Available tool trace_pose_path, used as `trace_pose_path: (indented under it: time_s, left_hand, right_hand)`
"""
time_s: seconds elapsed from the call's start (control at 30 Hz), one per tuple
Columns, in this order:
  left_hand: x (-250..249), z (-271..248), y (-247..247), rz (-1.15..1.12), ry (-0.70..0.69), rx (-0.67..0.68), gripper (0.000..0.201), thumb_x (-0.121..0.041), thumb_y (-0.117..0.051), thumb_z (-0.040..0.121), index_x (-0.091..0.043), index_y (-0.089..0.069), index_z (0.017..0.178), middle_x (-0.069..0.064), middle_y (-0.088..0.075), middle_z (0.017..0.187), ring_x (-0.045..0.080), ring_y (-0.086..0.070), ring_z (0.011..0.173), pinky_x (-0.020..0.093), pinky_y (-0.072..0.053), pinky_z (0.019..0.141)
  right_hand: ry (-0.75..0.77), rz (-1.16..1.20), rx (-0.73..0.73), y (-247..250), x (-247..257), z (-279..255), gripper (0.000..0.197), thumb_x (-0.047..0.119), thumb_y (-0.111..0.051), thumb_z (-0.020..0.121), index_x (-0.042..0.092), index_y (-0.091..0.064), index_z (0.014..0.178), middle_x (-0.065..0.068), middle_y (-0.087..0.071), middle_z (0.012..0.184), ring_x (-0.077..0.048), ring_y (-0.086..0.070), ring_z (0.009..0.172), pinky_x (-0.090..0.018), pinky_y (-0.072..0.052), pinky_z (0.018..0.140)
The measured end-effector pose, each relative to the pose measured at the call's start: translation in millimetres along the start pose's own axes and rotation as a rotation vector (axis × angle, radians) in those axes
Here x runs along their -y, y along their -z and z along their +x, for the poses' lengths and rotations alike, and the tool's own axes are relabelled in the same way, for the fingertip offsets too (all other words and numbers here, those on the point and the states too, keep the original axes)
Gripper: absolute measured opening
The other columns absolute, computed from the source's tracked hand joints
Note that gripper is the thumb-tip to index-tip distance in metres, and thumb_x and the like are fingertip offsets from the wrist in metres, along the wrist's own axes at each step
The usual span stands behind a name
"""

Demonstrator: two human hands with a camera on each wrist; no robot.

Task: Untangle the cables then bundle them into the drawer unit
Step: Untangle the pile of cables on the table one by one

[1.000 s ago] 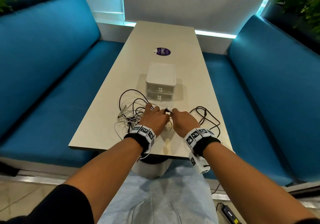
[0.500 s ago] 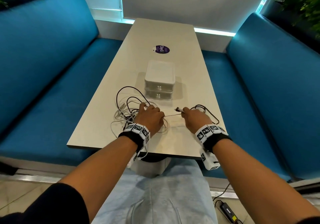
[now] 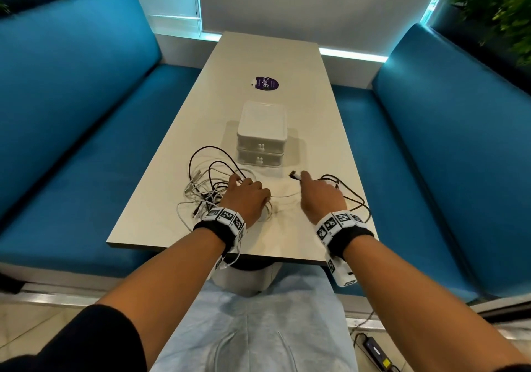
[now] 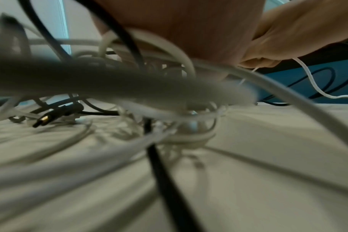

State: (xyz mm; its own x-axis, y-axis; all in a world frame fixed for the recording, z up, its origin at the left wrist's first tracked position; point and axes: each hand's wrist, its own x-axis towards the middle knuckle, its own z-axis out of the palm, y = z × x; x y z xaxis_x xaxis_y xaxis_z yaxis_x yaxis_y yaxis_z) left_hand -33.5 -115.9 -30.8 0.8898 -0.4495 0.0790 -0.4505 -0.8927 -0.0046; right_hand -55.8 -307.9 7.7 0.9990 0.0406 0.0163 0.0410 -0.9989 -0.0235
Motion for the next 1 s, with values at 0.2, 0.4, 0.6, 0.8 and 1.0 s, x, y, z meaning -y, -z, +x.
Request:
trace_pose_path:
  time_s: [0.2, 0.4, 0.6, 0.8, 1.0]
  left_hand:
    - [-0.1, 0.6, 2.9, -0.007, -0.002, 0.009, 0.021, -0.026, -0.043, 0.098, -0.032, -0.062, 0.104, -0.007, -0.062, 0.105, 0.021, -0.052, 0.112, 0.052, -0.02, 0.106]
    - [3.4, -0.1, 3.0, 0.013, -0.007, 0.012, 0.022, -0.029, -0.042, 0.101, -0.03, -0.063, 0.105, -0.008, -0.063, 0.107, 0.02, -0.054, 0.112, 0.054, -0.019, 0.106]
    - [12.8, -1.5, 1.9, 0.003, 0.008, 0.001, 0.021, -0.03, -0.04, 0.1, -0.034, -0.061, 0.1, -0.01, -0.064, 0.103, 0.018, -0.055, 0.108, 0.052, -0.02, 0.105]
    - [12.9, -3.3, 2.0, 0.017, 0.031, -0.007, 0.024, -0.032, -0.039, 0.101, -0.033, -0.063, 0.099, -0.011, -0.065, 0.103, 0.018, -0.056, 0.107, 0.051, -0.02, 0.105]
    - [5.0, 0.1, 12.1, 0.001, 0.048, 0.06, 0.023, -0.027, -0.04, 0.099, -0.032, -0.062, 0.102, -0.007, -0.063, 0.103, 0.022, -0.054, 0.107, 0.054, -0.019, 0.108]
  right_hand:
    - [0.134, 0.189, 0.123, -15.7, 35.9, 4.5, 0.027, 0.028, -0.034, 0.102, 0.014, -0.051, 0.118, -0.017, -0.064, 0.097, -0.039, -0.063, 0.086, -0.04, -0.05, 0.068]
    - [0.13, 0.179, 0.164, -17.1, 33.7, 4.7, 0.027, 0.033, -0.034, 0.102, 0.016, -0.053, 0.112, -0.014, -0.063, 0.094, -0.036, -0.061, 0.085, -0.041, -0.052, 0.071]
    - [0.096, -0.081, 0.138, -7.2, -3.1, 2.5, 0.022, 0.025, -0.035, 0.101, 0.019, -0.051, 0.116, -0.009, -0.061, 0.09, -0.03, -0.059, 0.073, -0.035, -0.046, 0.06]
    - [-0.044, -0.144, 0.157, -2.8, -38.3, -4.0, 0.025, 0.018, -0.038, 0.098, 0.021, -0.052, 0.119, -0.007, -0.065, 0.095, -0.029, -0.065, 0.081, -0.033, -0.044, 0.061]
    - [-0.035, -0.079, 0.09, -2.7, -15.4, -4.4, 0.034, 0.013, -0.035, 0.098, 0.012, -0.038, 0.131, -0.013, -0.065, 0.104, -0.032, -0.066, 0.086, -0.035, -0.042, 0.061]
